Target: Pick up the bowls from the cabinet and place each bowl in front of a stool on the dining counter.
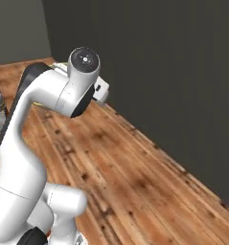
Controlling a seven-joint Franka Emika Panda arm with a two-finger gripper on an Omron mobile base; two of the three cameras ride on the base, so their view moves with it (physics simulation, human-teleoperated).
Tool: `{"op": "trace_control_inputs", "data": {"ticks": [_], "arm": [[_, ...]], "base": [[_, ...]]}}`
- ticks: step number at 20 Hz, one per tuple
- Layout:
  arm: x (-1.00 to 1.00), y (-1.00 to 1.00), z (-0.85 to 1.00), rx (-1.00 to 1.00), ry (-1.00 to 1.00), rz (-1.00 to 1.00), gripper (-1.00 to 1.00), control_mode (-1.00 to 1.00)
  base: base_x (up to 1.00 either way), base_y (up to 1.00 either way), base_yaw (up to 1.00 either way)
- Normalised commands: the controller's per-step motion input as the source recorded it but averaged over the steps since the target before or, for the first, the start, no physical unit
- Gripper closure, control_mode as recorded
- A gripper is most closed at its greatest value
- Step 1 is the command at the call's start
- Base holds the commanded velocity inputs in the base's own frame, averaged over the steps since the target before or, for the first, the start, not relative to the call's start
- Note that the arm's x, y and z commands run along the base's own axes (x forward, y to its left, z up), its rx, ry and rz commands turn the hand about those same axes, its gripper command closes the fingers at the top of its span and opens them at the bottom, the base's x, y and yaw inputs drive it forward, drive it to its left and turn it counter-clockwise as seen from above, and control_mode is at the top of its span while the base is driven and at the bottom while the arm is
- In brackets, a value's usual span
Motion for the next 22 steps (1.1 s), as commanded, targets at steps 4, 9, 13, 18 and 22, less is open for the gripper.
{"op": "trace_control_inputs", "data": {"ticks": [4,9,13,18,22], "arm": [[0.00,0.00,0.00,0.00,0.00,0.00,1.00,1.00],[0.00,0.00,0.00,0.00,0.00,0.00,1.00,1.00],[0.00,0.00,0.00,0.00,0.00,0.00,1.00,1.00],[0.00,0.00,0.00,0.00,0.00,0.00,1.00,1.00],[0.00,0.00,0.00,0.00,0.00,0.00,1.00,1.00]], "base": [[1.00,-0.23,0.71],[0.98,-0.10,0.73],[0.96,-0.16,0.75],[0.74,-0.18,0.75],[0.40,-0.18,0.77]]}}
